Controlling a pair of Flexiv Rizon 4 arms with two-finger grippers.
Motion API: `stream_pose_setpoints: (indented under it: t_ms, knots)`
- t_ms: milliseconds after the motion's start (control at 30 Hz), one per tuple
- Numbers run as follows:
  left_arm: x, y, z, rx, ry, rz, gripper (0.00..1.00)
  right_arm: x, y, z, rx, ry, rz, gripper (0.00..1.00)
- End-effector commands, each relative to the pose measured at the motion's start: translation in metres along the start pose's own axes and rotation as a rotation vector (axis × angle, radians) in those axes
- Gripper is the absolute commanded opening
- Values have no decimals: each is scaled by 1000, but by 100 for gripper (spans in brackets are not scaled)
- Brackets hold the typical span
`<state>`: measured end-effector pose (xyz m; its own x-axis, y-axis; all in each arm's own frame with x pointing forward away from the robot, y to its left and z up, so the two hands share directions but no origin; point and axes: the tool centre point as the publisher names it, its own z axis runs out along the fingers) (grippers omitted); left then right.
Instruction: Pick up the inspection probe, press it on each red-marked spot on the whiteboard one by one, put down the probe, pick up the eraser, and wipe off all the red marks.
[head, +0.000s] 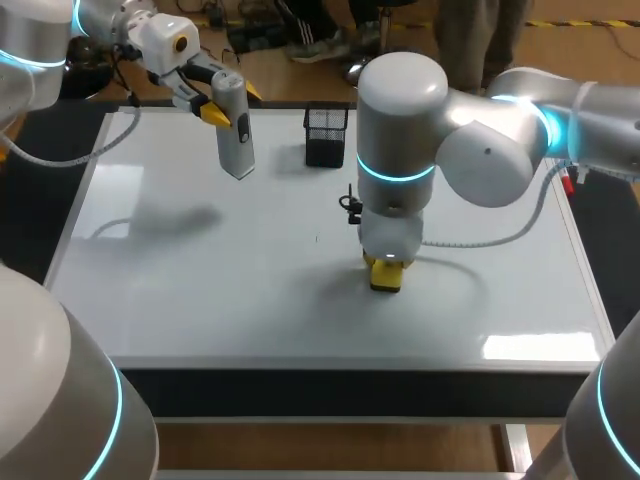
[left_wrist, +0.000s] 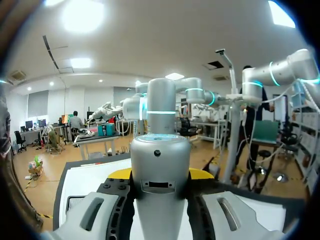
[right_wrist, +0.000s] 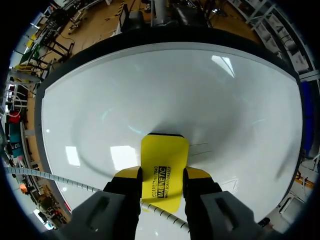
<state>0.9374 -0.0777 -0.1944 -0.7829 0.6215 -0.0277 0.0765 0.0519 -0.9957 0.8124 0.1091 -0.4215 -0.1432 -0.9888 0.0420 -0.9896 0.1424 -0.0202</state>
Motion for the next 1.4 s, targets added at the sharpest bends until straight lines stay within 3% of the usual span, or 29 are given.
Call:
stream_pose_setpoints:
  t_ms: [33, 233, 467, 767, 1400]
  knots:
    - [-1, 0, -1, 2, 4, 0, 0, 9, 0, -7, 9, -5, -3, 0]
    - [-1, 0, -1, 2, 4, 0, 0, 10, -3, -25, 23, -30, -15, 0]
    - [-1, 0, -1, 2, 4, 0, 0, 13, -26, -49, -30, -146, -16, 0]
    - [-1, 0, -1, 2, 4, 0, 0, 16, -59, -74, 10, -128, -21, 0]
    - [-1, 0, -1, 2, 4, 0, 0, 16, -59, -74, 10, -128, -21, 0]
